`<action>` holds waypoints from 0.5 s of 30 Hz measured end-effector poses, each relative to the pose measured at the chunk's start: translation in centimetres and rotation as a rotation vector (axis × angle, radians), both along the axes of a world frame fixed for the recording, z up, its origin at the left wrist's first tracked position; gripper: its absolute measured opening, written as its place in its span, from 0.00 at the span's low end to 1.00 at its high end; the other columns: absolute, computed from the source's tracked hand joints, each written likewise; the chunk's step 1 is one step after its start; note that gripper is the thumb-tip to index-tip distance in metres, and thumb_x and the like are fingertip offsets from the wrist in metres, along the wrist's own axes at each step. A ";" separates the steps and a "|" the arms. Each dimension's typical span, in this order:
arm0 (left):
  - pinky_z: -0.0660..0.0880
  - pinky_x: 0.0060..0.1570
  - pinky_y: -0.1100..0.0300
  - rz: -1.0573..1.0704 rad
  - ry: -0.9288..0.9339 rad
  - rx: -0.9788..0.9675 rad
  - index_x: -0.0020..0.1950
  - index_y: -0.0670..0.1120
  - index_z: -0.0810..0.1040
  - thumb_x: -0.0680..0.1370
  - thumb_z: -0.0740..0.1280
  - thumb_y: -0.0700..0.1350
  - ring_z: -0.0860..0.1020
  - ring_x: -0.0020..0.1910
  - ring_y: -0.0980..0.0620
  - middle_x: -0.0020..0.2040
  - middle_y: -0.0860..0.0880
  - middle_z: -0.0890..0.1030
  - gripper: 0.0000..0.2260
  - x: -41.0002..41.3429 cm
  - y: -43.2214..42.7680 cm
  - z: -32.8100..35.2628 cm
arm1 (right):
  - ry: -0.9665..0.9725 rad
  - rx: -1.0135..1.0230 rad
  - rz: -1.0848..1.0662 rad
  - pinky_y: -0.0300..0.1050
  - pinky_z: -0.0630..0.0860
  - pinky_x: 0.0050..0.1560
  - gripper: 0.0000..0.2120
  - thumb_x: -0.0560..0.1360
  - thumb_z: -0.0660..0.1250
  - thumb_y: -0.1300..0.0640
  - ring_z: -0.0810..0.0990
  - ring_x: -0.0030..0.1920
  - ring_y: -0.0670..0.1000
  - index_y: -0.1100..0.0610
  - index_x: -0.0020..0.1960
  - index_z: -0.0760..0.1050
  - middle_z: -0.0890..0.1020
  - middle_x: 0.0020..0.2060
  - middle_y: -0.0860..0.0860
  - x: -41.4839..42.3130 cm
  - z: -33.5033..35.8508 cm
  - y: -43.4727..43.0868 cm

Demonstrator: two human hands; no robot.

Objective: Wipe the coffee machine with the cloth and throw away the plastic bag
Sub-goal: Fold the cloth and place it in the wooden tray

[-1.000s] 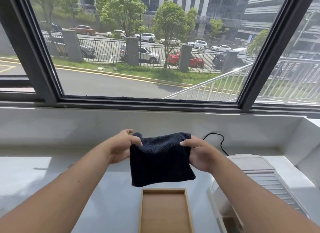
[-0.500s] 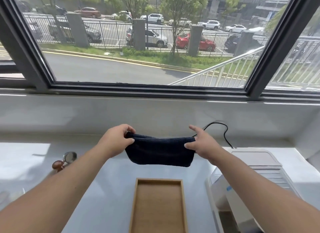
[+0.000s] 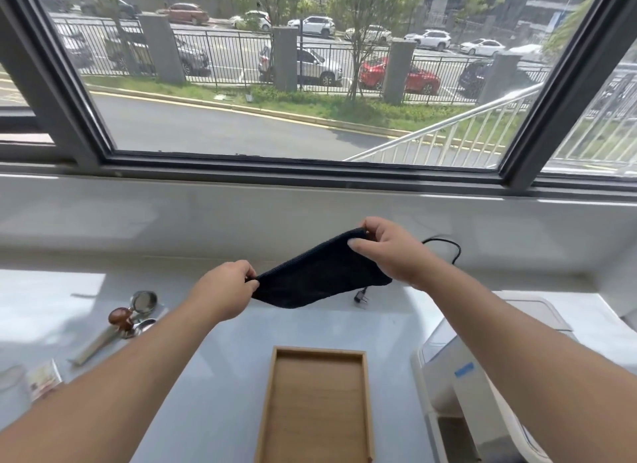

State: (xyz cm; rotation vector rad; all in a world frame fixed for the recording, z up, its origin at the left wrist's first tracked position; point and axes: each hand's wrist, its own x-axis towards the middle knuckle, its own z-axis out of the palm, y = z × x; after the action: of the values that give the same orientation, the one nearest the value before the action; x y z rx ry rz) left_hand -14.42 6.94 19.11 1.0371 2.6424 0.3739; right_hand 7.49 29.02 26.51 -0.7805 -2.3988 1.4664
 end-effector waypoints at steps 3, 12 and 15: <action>0.76 0.51 0.54 -0.022 -0.101 -0.057 0.63 0.56 0.74 0.75 0.69 0.58 0.78 0.56 0.51 0.67 0.56 0.78 0.18 0.5 -0.6 0.2 | 0.013 0.054 0.135 0.54 0.81 0.46 0.04 0.79 0.69 0.49 0.84 0.42 0.57 0.49 0.48 0.78 0.86 0.41 0.51 -1.7 2.2 -1.7; 0.81 0.58 0.50 -0.222 -0.676 0.371 0.54 0.61 0.83 0.69 0.77 0.50 0.84 0.55 0.58 0.52 0.59 0.87 0.14 4.7 1.9 2.8 | -0.063 0.178 0.303 0.51 0.83 0.47 0.02 0.80 0.69 0.51 0.86 0.43 0.53 0.46 0.48 0.79 0.88 0.43 0.47 -4.0 5.0 -3.8; 0.82 0.57 0.45 -0.200 -0.587 0.361 0.49 0.58 0.84 0.69 0.75 0.53 0.85 0.48 0.56 0.47 0.57 0.88 0.10 4.4 2.0 3.1 | -0.051 0.224 0.236 0.52 0.83 0.44 0.02 0.80 0.69 0.51 0.85 0.40 0.52 0.45 0.48 0.79 0.87 0.42 0.48 -3.2 5.2 -3.1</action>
State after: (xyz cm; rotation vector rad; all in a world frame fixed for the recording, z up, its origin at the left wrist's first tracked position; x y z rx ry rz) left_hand -10.06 8.98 22.23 1.0731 1.9717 0.9672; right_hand 4.27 25.89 31.73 -0.5048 -2.7105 1.2347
